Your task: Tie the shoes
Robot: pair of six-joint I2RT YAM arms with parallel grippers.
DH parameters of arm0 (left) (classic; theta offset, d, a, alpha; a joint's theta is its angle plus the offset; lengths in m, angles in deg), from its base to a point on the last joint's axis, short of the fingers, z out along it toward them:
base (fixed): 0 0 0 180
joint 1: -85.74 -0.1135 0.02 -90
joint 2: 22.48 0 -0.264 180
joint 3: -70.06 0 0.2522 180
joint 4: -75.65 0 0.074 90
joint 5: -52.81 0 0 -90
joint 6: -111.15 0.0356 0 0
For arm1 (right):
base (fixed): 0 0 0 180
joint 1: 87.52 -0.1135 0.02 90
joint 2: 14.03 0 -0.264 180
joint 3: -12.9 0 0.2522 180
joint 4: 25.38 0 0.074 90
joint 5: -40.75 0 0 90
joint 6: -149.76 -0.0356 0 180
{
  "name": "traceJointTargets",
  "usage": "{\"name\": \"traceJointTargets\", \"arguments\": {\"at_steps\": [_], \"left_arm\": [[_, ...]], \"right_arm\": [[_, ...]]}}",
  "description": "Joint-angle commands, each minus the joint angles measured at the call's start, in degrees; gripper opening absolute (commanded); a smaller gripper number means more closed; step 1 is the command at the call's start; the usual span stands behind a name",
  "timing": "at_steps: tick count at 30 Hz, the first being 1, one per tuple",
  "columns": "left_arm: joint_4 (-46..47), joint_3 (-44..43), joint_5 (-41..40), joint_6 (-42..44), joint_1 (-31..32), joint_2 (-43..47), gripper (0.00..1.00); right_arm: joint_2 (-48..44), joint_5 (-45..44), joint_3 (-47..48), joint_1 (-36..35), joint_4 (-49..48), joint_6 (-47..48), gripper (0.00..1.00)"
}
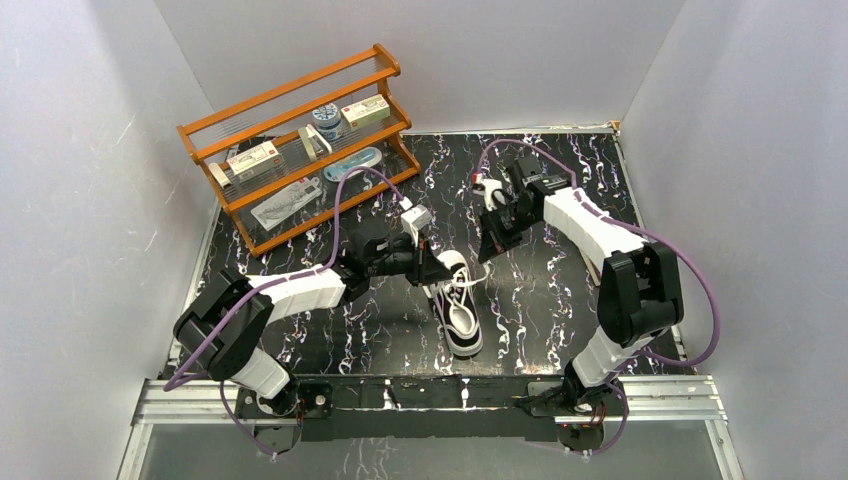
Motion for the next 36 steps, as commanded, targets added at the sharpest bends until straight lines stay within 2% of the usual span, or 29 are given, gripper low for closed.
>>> {"name": "traceJointTargets", "arguments": {"at_steps": [1,7,14,18,23,29,33,36], "left_arm": [[-0.1,-3.2,-1.5,-4.4,-0.4,3.0,0.00],[-4.6,-4.7,-3.1,-5.1,-0.4,3.5,0.00],[-6.2,-4.0,-4.2,-6.1,-0.4,4.9,0.00],[-6.9,-4.4,-5.7,-7.6,-0.4,4.6,0.00],[-6.8,-4.3,-6.3,-9.2,-0.3,4.1,0.00],[-10.4,-5.6,-6.9,-9.0,-0.3,3.6,0.00],[-10.1,-5.7,-6.7,-9.4,-0.3,3.4,0.00],[-10.4,-5.7,-6.3,-9.6,-0.3,3.2,0.00]], "right_arm": [[-1.8,2.2,-0.2,-3.0,-3.7,18.2,0.00],[-6.2,1.6,-8.0,-3.2,-13.9,34.3,0.00],[-8.0,-4.8,-10.2,-7.7,-10.8,54.4,0.00],[-12.0,-6.0,-14.2,-8.0,-14.5,64.6,0.00],[-13.9,-10.0,-12.9,-5.2,-20.8,65.8,0.00],[-12.0,-14.7,-8.9,-2.0,-20.3,71.7,0.00],[-9.1,-13.6,-6.2,-0.2,-23.0,69.1,0.00],[-7.8,-10.5,-4.1,0.1,-25.2,63.1,0.00]]}}
